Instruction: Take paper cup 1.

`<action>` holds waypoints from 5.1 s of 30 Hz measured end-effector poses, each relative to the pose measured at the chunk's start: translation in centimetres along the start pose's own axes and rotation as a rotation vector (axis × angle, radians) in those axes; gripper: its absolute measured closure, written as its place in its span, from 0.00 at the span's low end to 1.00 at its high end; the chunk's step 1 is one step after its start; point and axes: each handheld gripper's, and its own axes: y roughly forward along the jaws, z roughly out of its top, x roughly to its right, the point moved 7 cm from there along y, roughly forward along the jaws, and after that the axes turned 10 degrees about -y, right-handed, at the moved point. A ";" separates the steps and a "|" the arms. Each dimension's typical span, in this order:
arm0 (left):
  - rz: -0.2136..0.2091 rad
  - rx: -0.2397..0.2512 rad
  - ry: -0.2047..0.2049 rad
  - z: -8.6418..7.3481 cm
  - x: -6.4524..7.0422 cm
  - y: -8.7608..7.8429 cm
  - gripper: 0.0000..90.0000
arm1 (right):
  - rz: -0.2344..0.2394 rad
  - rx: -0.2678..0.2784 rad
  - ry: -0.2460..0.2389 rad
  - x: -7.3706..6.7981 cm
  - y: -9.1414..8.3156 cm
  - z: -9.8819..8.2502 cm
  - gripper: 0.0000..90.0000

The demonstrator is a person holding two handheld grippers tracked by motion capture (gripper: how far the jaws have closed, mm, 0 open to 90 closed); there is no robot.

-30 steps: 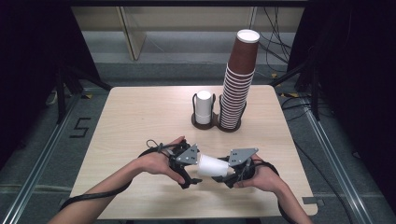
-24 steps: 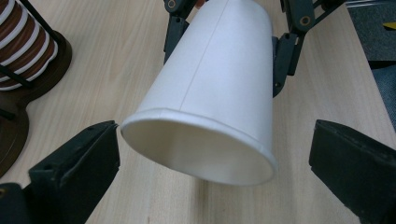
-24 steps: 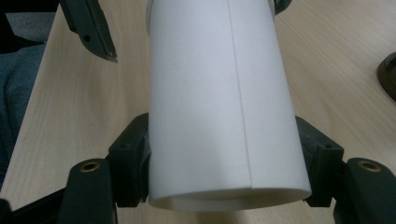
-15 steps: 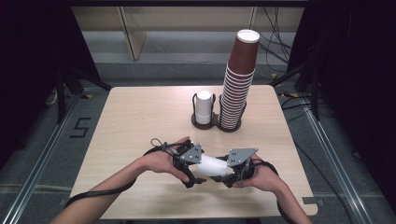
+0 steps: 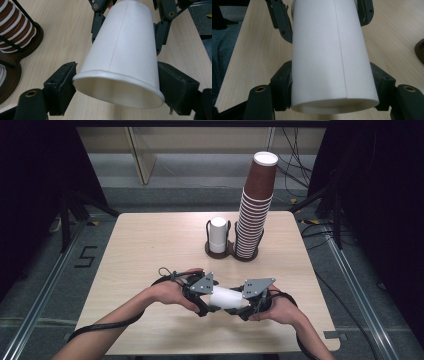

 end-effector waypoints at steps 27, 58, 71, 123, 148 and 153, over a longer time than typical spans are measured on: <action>0.001 -0.010 0.071 -0.2 0.2 -0.3 0.31 | 0.014 -0.024 0.013 0.0 0.2 -0.1 0.38; 0.015 -0.028 0.100 0.4 0.2 -0.8 0.38 | -0.008 -0.032 0.023 0.4 0.3 0.1 0.33; 0.063 -0.176 0.171 1.0 -0.3 -1.6 0.38 | -0.026 -0.109 0.047 0.2 0.7 -0.4 0.17; 0.014 -0.325 0.203 1.6 -0.1 -1.7 0.21 | -0.027 -0.105 -0.085 0.3 2.4 2.0 0.39; -0.007 0.020 -0.086 1.3 -1.2 -2.0 0.07 | -0.229 0.109 0.011 0.0 0.4 0.0 0.37; -0.041 0.042 -0.099 1.9 -1.1 -1.5 0.07 | -0.207 0.115 0.002 -0.3 0.6 0.5 0.37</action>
